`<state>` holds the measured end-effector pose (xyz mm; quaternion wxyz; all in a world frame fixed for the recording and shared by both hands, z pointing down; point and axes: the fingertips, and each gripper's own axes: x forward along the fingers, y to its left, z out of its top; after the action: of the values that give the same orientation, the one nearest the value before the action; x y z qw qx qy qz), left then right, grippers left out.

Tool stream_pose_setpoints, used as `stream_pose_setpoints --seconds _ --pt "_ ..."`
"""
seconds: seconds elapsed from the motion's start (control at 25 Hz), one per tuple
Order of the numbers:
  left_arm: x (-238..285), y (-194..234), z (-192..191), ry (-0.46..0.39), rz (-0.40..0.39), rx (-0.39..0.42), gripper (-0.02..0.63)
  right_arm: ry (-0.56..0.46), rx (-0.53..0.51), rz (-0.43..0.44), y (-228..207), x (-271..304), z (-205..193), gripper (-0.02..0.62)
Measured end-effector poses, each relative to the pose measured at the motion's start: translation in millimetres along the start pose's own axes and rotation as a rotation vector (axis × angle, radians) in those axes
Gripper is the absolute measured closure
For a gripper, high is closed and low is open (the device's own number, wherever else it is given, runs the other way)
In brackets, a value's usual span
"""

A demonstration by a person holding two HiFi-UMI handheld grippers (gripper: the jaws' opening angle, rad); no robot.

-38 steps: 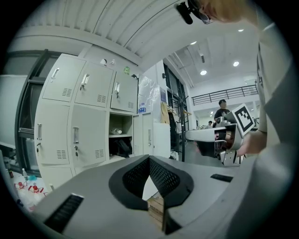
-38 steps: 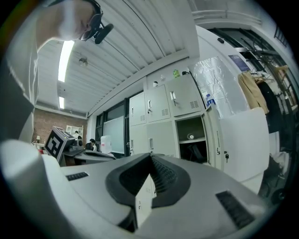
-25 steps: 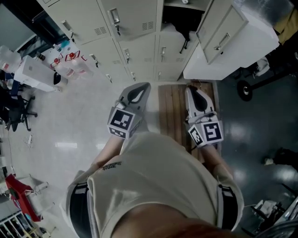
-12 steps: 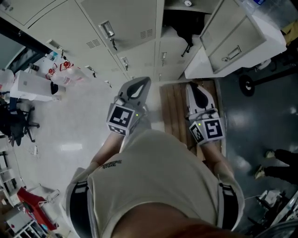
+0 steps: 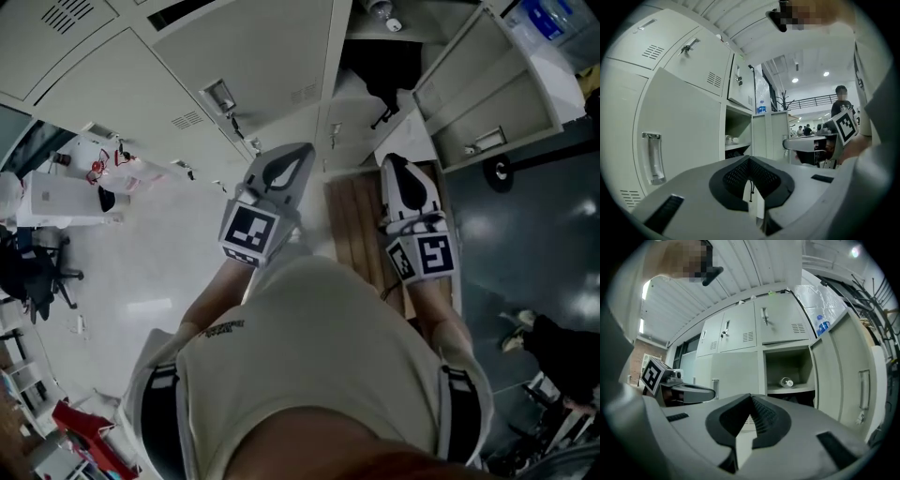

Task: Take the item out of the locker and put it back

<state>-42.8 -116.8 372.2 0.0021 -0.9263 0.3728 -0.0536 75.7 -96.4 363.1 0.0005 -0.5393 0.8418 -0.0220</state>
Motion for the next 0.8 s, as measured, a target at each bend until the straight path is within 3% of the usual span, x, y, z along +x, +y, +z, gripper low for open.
stream_pose_setpoints --seconds 0.36,0.8 --pt "22 36 21 -0.030 -0.098 0.001 0.594 -0.037 -0.025 -0.086 -11 53 20 0.592" --pt "35 42 38 -0.079 -0.113 0.009 0.594 -0.061 -0.046 -0.098 -20 63 40 0.592"
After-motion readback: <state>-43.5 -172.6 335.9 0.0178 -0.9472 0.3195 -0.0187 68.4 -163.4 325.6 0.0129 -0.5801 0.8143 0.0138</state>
